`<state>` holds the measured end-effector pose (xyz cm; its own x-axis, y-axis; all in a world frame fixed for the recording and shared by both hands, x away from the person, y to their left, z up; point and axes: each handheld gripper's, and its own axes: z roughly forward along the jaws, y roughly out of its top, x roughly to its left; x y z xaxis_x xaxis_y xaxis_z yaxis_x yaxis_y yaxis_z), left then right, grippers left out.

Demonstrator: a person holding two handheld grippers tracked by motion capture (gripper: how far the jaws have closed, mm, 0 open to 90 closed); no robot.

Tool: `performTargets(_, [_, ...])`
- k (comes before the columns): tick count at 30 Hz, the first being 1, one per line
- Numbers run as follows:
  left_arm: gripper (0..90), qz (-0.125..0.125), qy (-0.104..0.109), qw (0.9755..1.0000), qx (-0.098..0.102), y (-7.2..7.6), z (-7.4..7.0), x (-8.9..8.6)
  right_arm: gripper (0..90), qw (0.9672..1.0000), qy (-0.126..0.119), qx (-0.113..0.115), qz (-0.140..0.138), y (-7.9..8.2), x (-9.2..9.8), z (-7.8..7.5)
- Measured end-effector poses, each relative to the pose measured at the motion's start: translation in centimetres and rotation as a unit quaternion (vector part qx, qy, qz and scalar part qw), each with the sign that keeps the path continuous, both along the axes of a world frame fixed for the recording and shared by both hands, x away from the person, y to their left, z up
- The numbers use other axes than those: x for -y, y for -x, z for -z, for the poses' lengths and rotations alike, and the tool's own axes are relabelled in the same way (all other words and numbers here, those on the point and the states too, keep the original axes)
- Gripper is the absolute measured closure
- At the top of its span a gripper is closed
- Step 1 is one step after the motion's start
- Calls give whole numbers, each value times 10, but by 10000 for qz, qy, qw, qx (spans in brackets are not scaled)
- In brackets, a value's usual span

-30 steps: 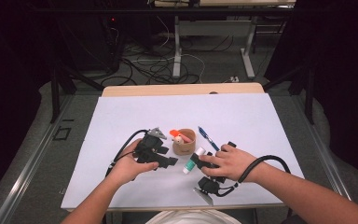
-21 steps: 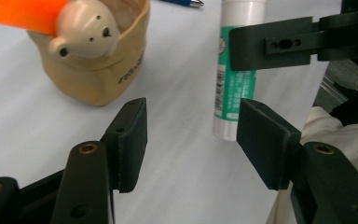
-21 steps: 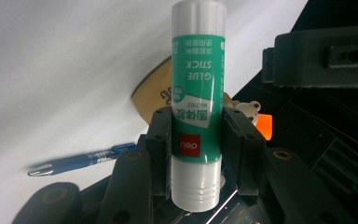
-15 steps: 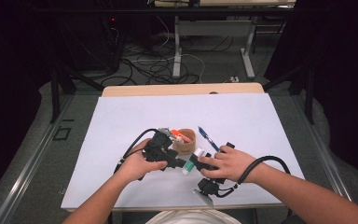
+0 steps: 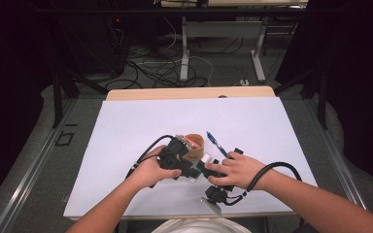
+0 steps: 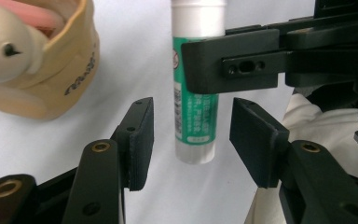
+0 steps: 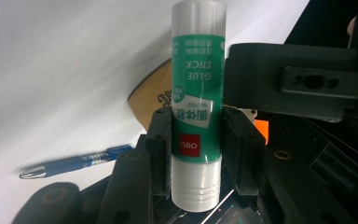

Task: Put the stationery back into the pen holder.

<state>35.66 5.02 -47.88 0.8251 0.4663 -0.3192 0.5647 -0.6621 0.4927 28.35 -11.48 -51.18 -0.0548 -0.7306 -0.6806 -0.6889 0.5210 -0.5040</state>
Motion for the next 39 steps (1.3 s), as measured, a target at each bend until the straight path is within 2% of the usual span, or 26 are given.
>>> performTargets(7, [569,119,-203,9997,-45,-2,4,6,655,10000,-14,-9,-18,1,-1,0])
performTargets(11, [582,103,-229,9996,-83,-3,6,9,654,10000,-16,-15,-14,1,-2,0])
performTargets(15, [643,107,-257,9995,-132,-4,6,12,654,10000,11,2,-2,2,-3,0])
performTargets(20, [656,78,-348,9992,-176,-4,6,14,654,10000,-13,-35,7,2,-3,1])
performTargets(25, [658,-4,-319,9993,-182,-3,6,13,653,10000,-56,-53,-17,2,-3,1])
performTargets(29, [659,-62,-292,9994,-196,-3,6,12,651,9999,-67,-70,68,1,-5,1])
performTargets(31, [659,-95,-341,9992,-205,-4,6,12,636,9996,-151,-165,169,1,-5,2])
performTargets(33, [659,-136,-382,9990,-185,-5,7,11,609,9997,-27,-38,241,0,-6,-1])
performTargets(37, [660,-285,-324,9989,-202,-8,7,6,559,9992,-80,39,392,-2,-4,-6])
performTargets(39, [660,-364,-282,9988,-187,-9,5,4,545,9989,-258,-3,395,-5,-1,-7])
